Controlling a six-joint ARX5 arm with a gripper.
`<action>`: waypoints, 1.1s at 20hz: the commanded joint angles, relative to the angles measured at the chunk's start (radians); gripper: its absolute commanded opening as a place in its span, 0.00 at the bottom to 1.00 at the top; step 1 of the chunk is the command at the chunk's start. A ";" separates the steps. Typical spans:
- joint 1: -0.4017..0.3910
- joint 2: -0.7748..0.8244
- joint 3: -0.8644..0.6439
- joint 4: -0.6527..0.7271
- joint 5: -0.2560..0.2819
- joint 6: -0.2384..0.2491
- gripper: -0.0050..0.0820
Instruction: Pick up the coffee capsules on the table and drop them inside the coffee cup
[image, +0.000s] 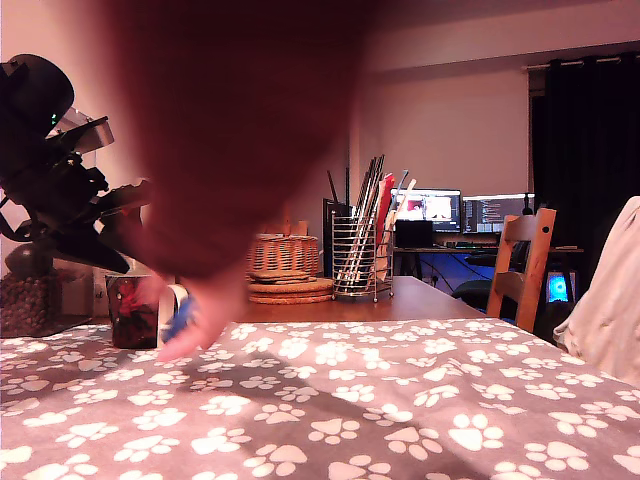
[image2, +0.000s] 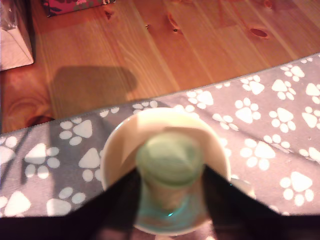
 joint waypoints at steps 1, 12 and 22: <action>0.003 0.020 0.007 0.013 0.001 0.005 0.64; 0.004 0.019 0.007 0.008 0.002 0.006 0.63; 0.003 -0.084 0.007 -0.013 0.054 0.005 0.04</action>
